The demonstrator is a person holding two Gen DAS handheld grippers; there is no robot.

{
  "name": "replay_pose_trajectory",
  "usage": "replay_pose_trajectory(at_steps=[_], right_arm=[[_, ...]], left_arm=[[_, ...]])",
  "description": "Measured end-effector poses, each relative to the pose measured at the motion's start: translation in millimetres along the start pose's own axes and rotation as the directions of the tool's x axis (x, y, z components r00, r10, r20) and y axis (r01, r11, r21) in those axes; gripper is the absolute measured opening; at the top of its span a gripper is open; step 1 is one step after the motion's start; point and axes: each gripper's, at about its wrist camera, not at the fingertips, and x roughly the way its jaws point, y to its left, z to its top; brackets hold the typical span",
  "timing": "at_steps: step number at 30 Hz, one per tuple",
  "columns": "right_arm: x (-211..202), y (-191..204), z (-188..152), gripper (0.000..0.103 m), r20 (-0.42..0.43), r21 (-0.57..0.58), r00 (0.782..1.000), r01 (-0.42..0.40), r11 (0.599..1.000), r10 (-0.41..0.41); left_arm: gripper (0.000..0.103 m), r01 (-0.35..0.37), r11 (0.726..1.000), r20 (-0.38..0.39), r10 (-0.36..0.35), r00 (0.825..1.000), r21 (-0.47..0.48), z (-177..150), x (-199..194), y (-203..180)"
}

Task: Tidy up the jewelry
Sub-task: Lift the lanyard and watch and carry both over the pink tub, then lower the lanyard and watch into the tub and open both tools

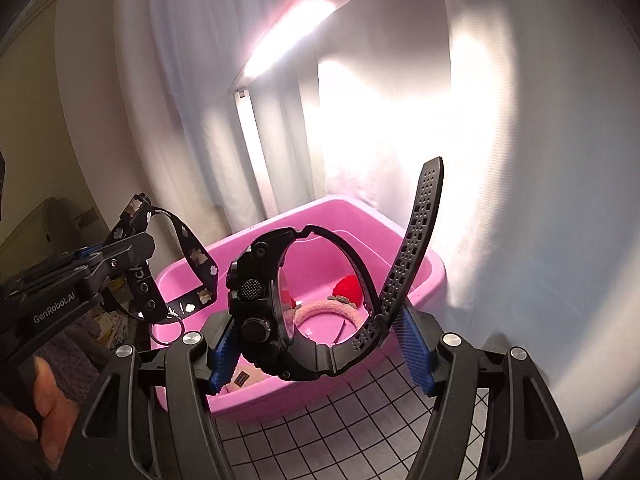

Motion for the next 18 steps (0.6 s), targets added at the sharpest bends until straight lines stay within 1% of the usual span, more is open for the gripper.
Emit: replay_pose_trajectory(at_steps=[3,6,9,12,15,18], right_arm=[[31,6,17,0.065,-0.046,0.034,0.999,-0.019,0.999,0.020],[66,15,24,0.065,-0.107,0.020,0.994,-0.003,1.000,0.005],[99,23,27,0.065,-0.171,0.011,0.985,0.008,1.000,-0.006],[129,27,28,0.065,-0.243,0.008,0.970,0.023,1.000,-0.020],[154,28,27,0.065,-0.308,0.003,0.951,0.038,0.999,-0.035],[174,27,23,0.065,-0.371,0.002,0.927,0.063,0.998,-0.058]], left_arm=[[0.015,0.024,1.000,-0.058,-0.024,0.998,-0.005,6,28,20],[0.015,0.033,0.999,-0.111,-0.033,0.993,-0.002,3,57,35],[0.015,0.039,0.999,-0.181,-0.041,0.983,-0.014,-1,86,49],[0.015,0.034,0.999,-0.246,-0.037,0.969,-0.017,-7,110,57],[0.015,0.048,0.999,-0.317,-0.050,0.947,-0.014,-15,130,62],[0.015,0.047,0.999,-0.365,-0.051,0.930,-0.019,-21,145,66]])
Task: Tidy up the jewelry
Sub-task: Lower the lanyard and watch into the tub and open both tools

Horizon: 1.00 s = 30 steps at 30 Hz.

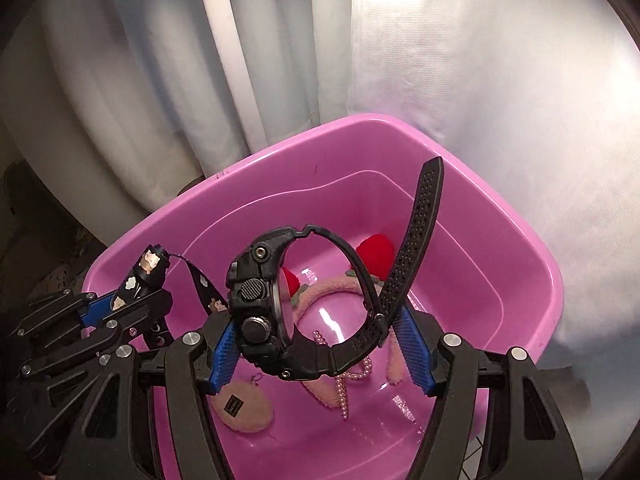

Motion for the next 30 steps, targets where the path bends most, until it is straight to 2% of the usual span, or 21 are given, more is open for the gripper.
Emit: replay_pose_trajectory(at_steps=[10,23,28,30], right_arm=[[43,-12,9,0.065,-0.158,0.065,0.987,0.022,0.998,-0.012],[77,-20,25,0.067,-0.249,0.093,0.968,0.067,0.993,-0.042],[92,-17,23,0.068,-0.289,0.103,0.956,0.085,0.991,-0.052],[98,-18,24,0.069,-0.310,0.115,0.950,0.088,0.989,-0.049]], left_arm=[[0.016,-0.015,1.000,-0.106,0.013,0.994,-0.019,1,33,9],[0.018,-0.007,0.999,-0.192,-0.004,0.981,-0.054,2,53,18],[0.036,-0.023,0.999,-0.187,0.015,0.982,-0.044,2,50,16],[0.062,-0.031,0.998,-0.178,0.022,0.984,-0.048,2,47,16]])
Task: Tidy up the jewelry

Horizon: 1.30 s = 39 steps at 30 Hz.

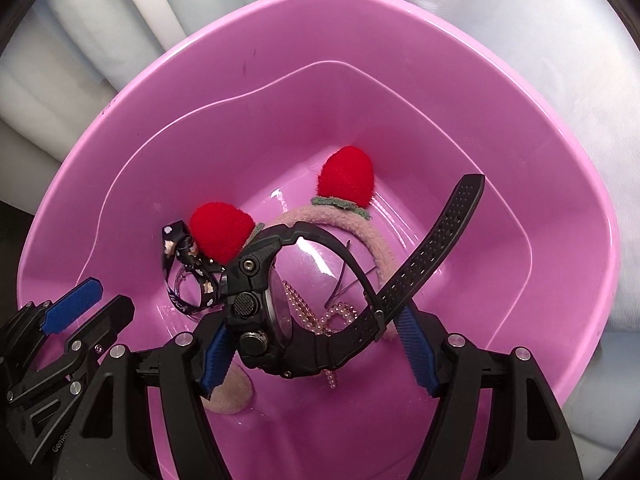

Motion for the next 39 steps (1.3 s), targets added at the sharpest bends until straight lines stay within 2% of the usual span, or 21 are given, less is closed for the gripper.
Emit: replay_pose_trajectory(at_steps=[2,5,13,20,35,39], right_arm=[[2,2,3,0.069,-0.007,-0.004,1.000,0.008,1.000,-0.008],[3,-1,-1,0.069,0.000,-0.006,1.000,0.024,1.000,-0.024],[10,3,-5,0.070,-0.025,-0.021,0.998,0.059,0.998,-0.059],[1,-3,-4,0.076,0.011,0.012,1.000,-0.025,1.000,0.025],[0,3,-9,0.077,0.014,0.000,1.000,0.017,1.000,-0.018],[0,5,-10,0.077,0.012,-0.006,1.000,0.020,1.000,-0.020]], left_arm=[[0.077,0.003,1.000,0.029,-0.003,1.000,0.004,0,-6,-1],[0.090,-0.021,1.000,0.037,0.021,0.999,0.018,-1,-9,-4],[0.090,-0.006,1.000,0.032,0.006,0.999,0.017,-4,-12,-5],[0.090,-0.001,1.000,0.046,0.000,0.999,0.018,-8,-19,-4],[0.092,0.002,1.000,0.050,-0.001,0.999,-0.028,-9,-27,5],[0.093,-0.021,0.999,0.059,0.023,0.998,-0.028,-9,-29,5]])
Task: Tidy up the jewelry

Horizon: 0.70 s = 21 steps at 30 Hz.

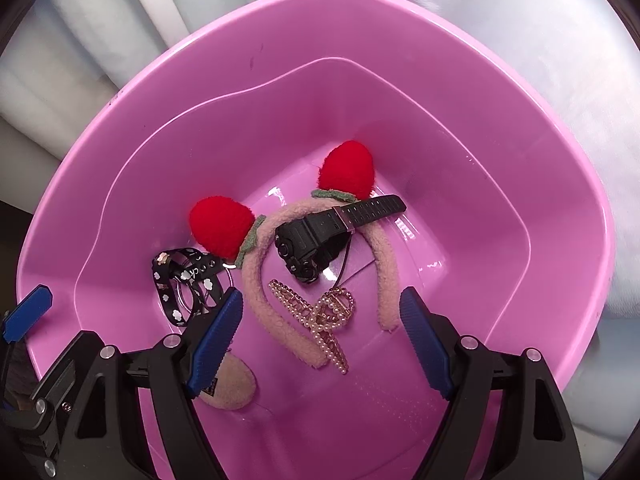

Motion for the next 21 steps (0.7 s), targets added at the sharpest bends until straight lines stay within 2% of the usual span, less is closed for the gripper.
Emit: replay_pose_trajectory(at_steps=[14,21], right_arm=[[-1.7,2.3,-0.8,0.077,0.008,0.002,1.000,0.005,1.000,-0.005],[-2.9,3.6,-1.5,0.077,0.009,0.001,1.000,0.007,1.000,-0.007]], left_arm=[[0.093,-0.040,0.999,-0.006,0.040,0.999,0.033,-1.8,1.3,1.7],[0.094,-0.032,0.999,-0.011,0.033,0.999,0.035,-1.9,1.5,0.9]])
